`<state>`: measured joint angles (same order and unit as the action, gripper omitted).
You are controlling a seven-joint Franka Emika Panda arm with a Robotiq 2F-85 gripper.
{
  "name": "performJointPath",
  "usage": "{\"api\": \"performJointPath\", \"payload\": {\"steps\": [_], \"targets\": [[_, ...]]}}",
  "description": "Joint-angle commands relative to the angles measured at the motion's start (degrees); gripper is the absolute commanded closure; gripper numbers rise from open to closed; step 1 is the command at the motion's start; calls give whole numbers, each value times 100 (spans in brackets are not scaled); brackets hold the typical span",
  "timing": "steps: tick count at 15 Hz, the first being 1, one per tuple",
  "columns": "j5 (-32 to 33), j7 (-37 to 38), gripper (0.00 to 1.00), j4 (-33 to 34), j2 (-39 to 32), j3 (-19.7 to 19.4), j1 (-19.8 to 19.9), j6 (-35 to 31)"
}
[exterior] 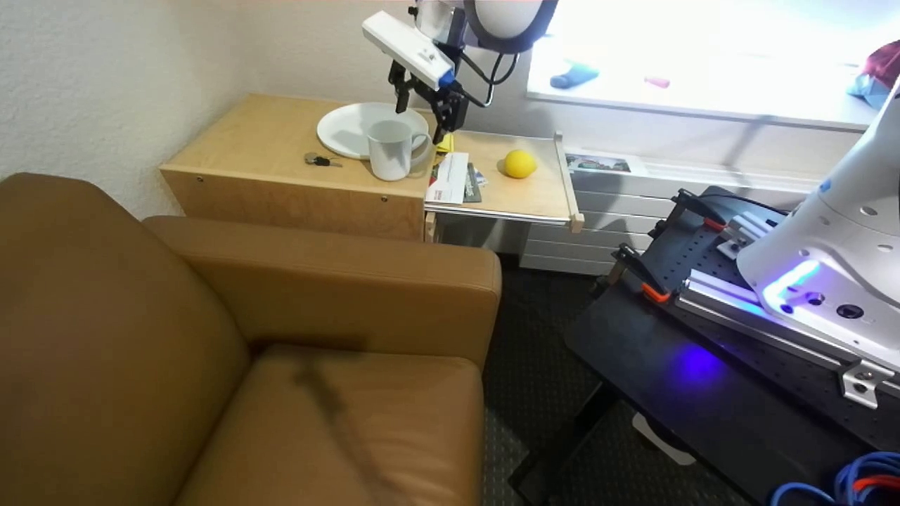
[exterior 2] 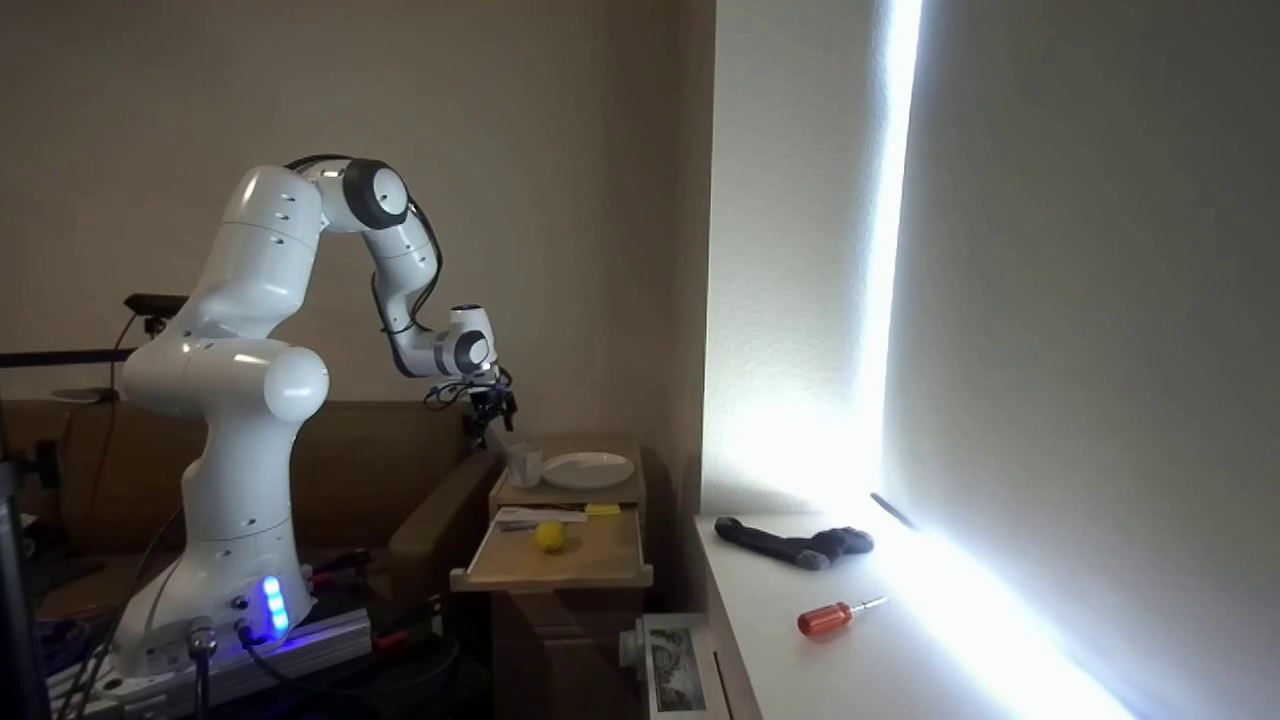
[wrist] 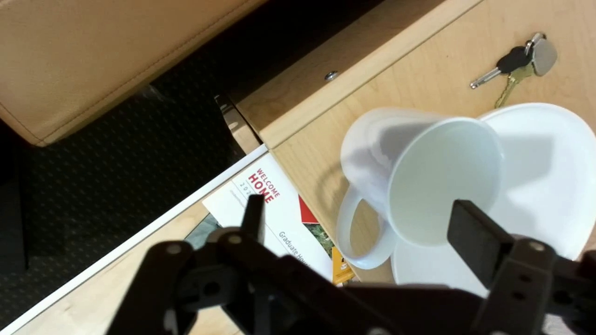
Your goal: Put the mug on the window sill, put the lemon on the plate, and then close the top drawer
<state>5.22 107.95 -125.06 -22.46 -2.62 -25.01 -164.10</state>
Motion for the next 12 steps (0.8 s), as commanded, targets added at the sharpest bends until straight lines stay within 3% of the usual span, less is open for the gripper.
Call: {"api": "performJointPath", "payload": {"steps": [1,2,4,6,7,12], "targets": [[34,15,0,258,-508,-43,-50,-520],[-136,-152,0,304,-597,103,55,-654],[-151,-108,0,457,-839,-62,-85,-869],[-311,-269,0,621,-1088,53,32,-853],[-324,-199,0,388,-793,-65,-116,-719],[-384,-230,0,440,-860,-69,-126,-715]]}}
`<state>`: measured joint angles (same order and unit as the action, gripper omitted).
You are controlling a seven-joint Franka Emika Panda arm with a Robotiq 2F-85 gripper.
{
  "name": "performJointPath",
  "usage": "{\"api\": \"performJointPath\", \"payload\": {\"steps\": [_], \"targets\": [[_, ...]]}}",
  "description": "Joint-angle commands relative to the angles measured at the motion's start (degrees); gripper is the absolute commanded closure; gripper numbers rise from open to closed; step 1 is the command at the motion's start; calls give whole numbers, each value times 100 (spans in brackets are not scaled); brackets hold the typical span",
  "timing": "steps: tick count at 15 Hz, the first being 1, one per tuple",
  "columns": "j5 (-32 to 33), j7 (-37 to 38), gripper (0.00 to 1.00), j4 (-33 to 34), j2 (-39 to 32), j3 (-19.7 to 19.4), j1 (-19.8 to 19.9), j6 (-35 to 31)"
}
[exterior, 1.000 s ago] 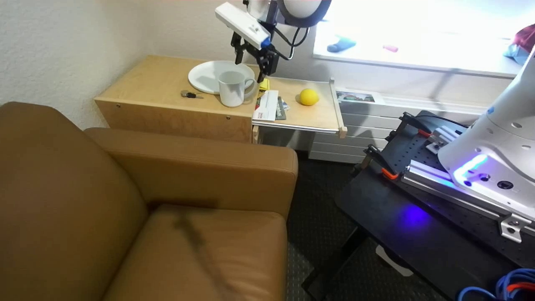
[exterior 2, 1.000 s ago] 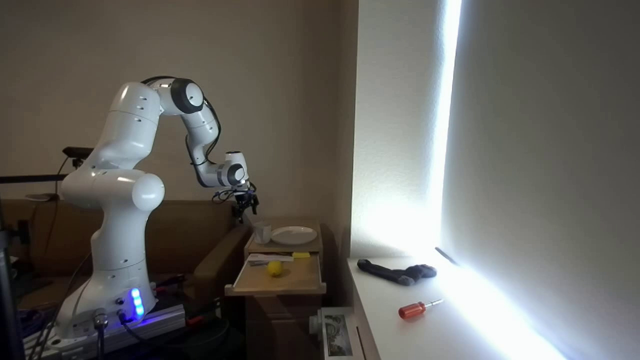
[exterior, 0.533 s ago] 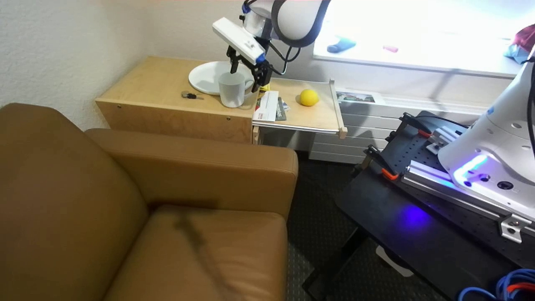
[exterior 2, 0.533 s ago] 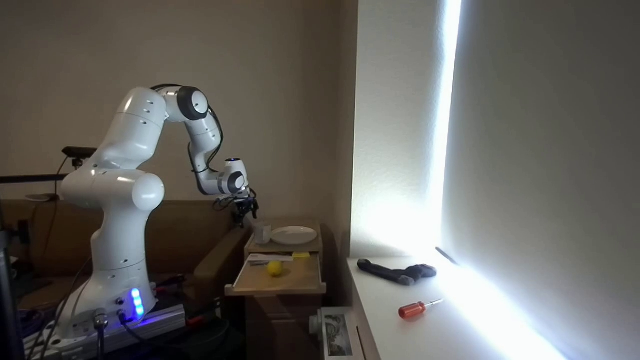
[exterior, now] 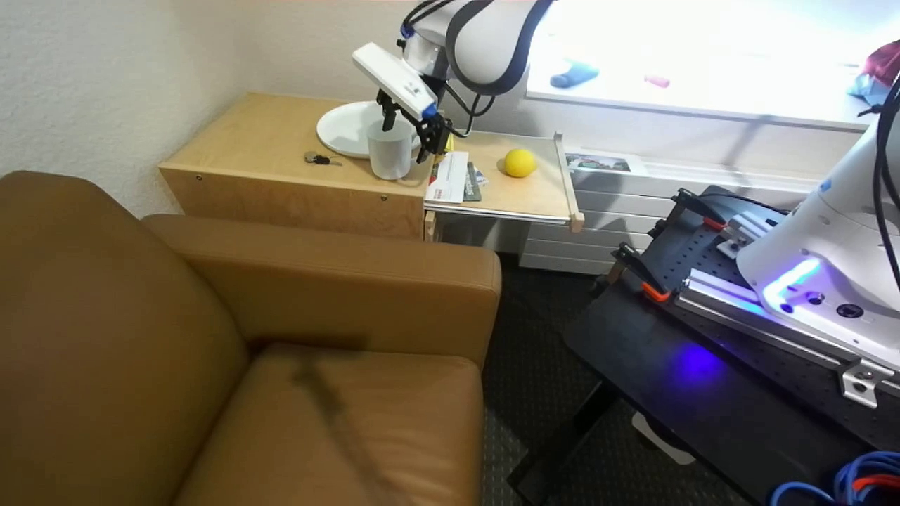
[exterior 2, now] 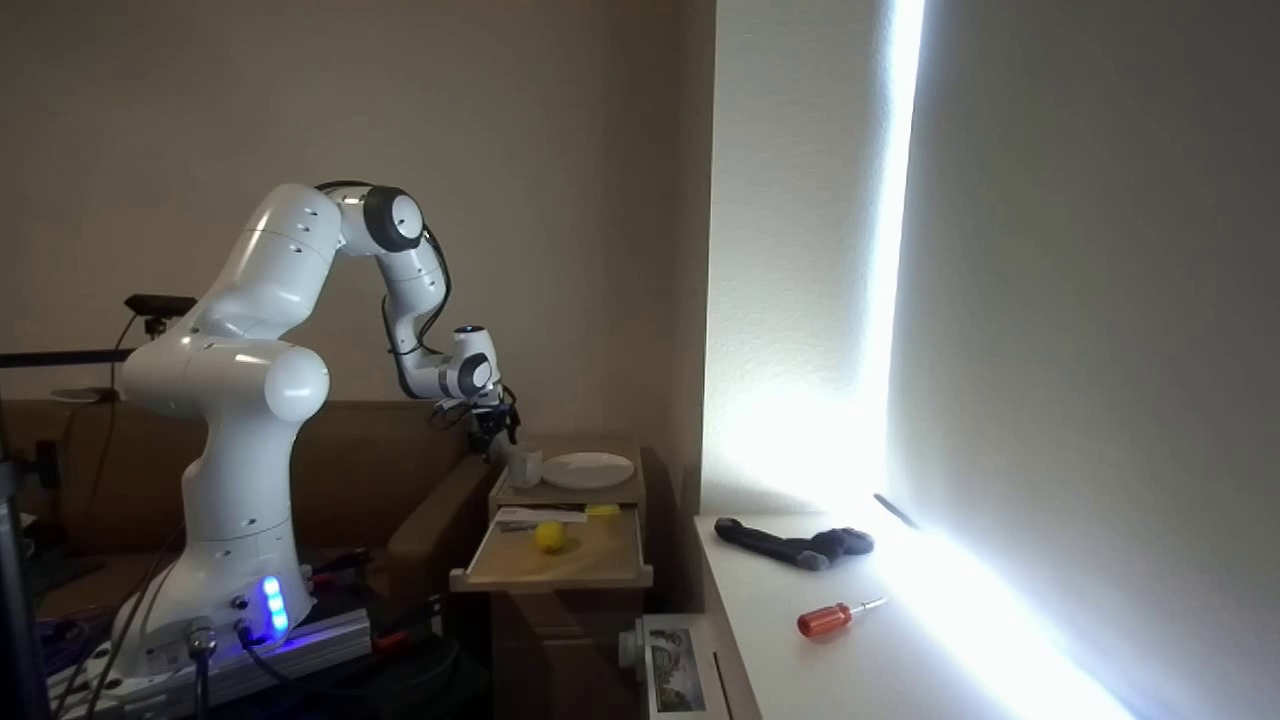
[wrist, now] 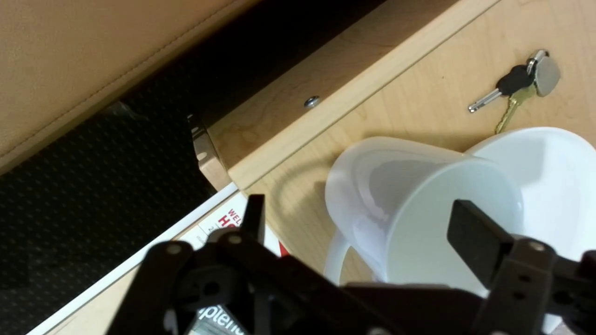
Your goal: Put the mug on the window sill, put the lemon on the plate, and then close the top drawer
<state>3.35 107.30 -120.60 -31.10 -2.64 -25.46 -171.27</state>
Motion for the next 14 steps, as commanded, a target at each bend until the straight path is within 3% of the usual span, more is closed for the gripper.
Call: {"api": "performJointPath", "payload": {"steps": [1,5,14], "targets": [[-182,-112,0,127,-138,-159,-119,103],[-188,75,0,365,-422,-478,-372,48],[-267,-149,0,287,-406,-355,-242,93]]}}
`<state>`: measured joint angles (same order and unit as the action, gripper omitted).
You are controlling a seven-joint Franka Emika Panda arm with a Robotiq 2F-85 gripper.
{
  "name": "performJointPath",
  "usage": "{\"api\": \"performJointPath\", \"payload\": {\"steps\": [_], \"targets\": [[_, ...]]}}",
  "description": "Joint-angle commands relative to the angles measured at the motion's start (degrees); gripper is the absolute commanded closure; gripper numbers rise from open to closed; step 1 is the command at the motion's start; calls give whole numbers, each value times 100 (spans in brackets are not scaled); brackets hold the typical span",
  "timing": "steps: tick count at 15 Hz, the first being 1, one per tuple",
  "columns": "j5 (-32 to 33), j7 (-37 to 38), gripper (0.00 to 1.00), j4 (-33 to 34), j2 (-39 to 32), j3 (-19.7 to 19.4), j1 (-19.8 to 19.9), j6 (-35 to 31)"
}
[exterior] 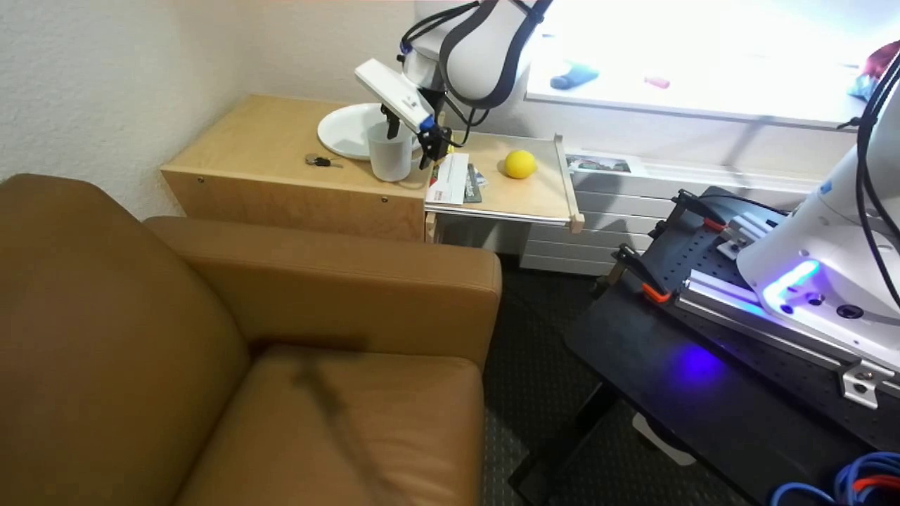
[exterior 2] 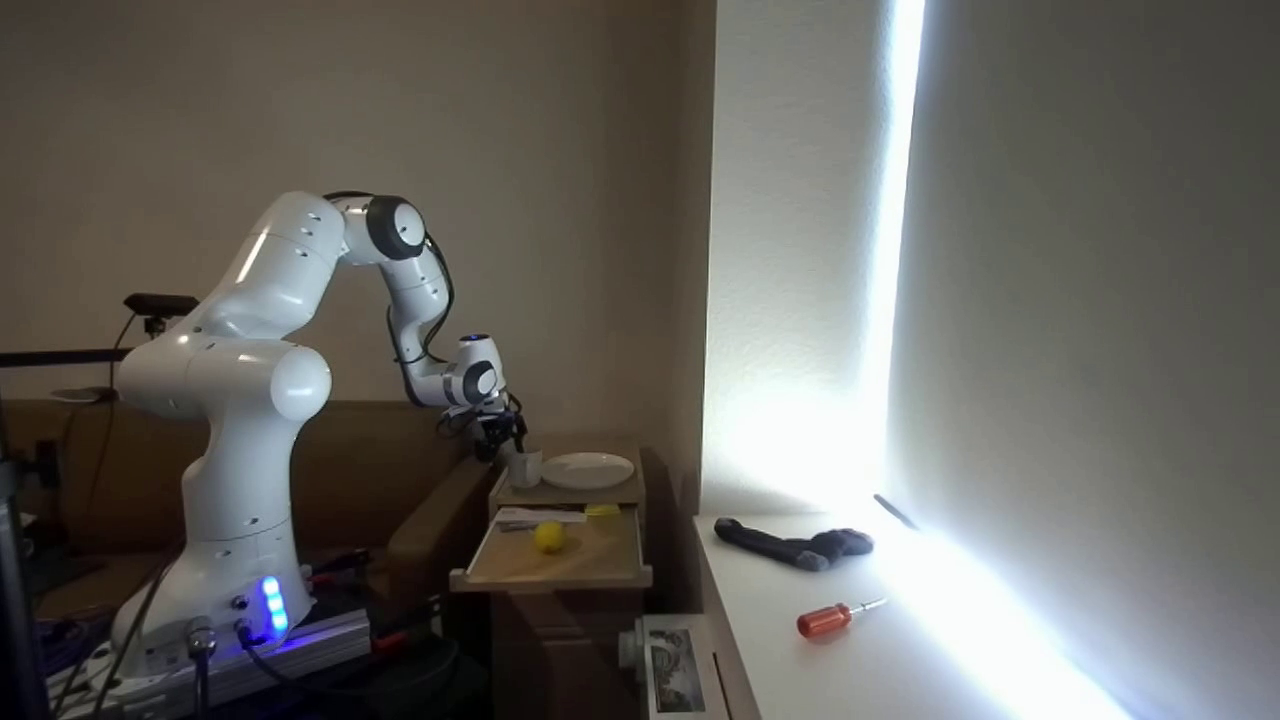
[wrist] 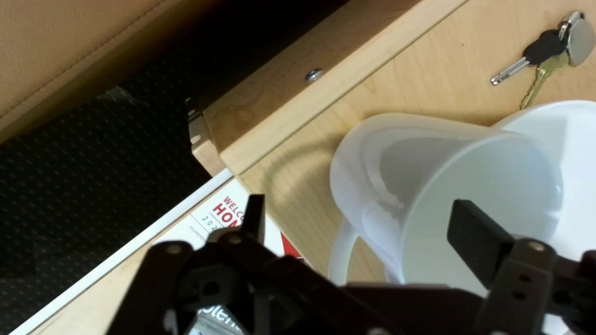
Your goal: Put the mug on the window sill, put the lemon on the plate, and then close the top drawer
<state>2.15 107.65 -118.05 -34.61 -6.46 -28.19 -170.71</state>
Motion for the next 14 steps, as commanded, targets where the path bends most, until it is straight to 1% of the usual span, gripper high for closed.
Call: {"api": "performJointPath", "payload": {"steps": [1,5,6,7,8,14], "targets": [[-114,-162,0,45,-87,-56,-51,25],[-161,-144,0,-4,-46,-42,-50,1],[-168,-185,25,-3,-43,-7,-11,11],[-183,-217,27,-2,-44,36,22,11],[-184,-224,33,-6,-44,39,19,7],[-194,-222,76,-11,-28,38,10,-14]]}}
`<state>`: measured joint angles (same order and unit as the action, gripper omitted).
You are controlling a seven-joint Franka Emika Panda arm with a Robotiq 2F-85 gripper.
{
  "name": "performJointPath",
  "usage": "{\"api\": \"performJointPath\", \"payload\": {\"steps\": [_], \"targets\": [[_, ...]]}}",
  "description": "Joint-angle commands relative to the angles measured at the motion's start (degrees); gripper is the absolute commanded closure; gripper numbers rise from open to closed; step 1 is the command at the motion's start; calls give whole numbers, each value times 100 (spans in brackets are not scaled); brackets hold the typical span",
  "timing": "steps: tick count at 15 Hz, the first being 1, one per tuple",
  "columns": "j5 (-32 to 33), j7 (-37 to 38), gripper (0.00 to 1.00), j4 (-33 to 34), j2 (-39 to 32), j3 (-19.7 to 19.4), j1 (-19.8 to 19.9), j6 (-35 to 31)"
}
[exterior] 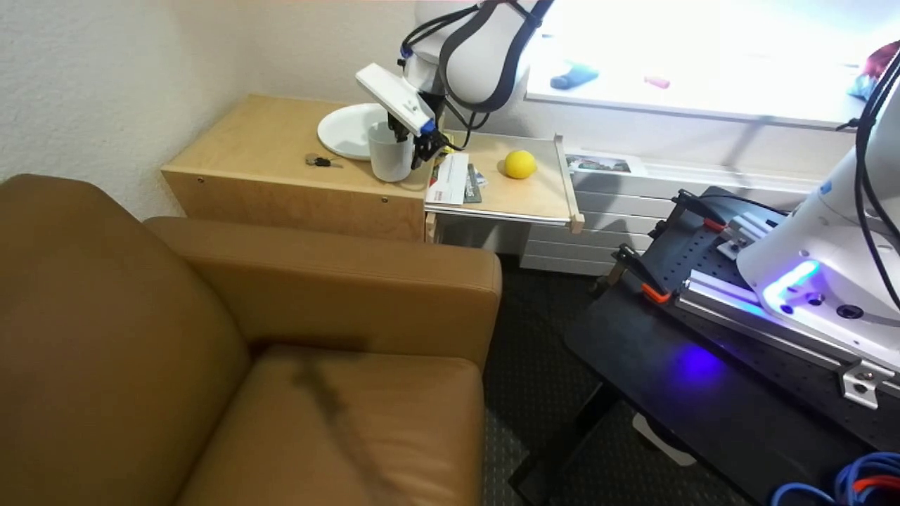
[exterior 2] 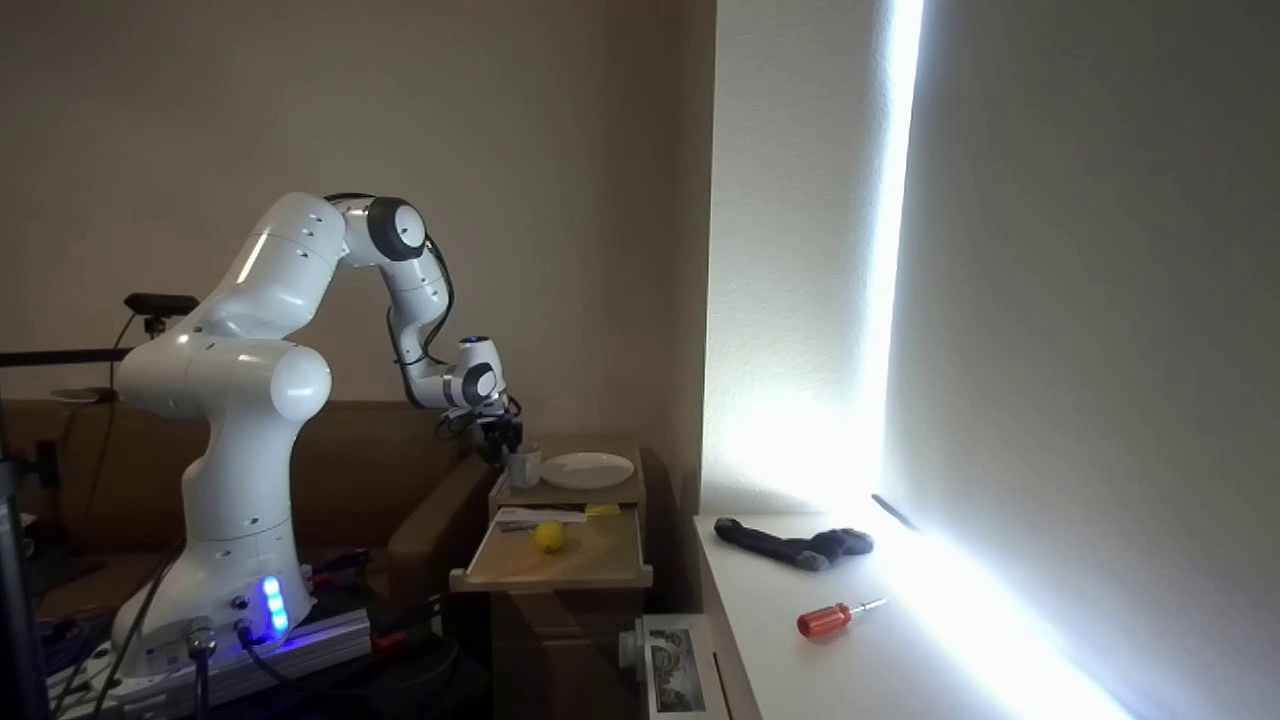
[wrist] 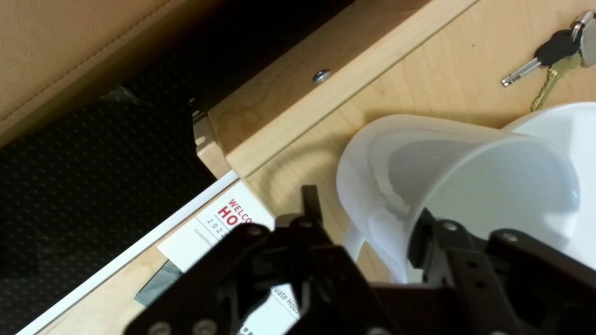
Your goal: Put the mug on the window sill, put the lemon on the plate, and then close the top drawer
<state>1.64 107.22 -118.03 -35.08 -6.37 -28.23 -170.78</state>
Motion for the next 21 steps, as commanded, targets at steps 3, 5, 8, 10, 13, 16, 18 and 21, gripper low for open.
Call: {"api": "performJointPath", "payload": {"steps": [3,5,8,10,13,16,18,21], "targets": [[-123,-179,97,-22,29,0,-4,12],[-123,-186,100,-25,31,1,2,18],[-147,-224,99,-30,67,57,65,131],[-141,-303,99,-38,216,98,119,427],[-3,-423,99,-212,711,2,154,1049],[283,-438,99,-538,1511,-202,295,1734],[306,-456,99,-692,1941,-178,638,2076],[-345,-705,99,-876,2447,25,1501,2476]]}}
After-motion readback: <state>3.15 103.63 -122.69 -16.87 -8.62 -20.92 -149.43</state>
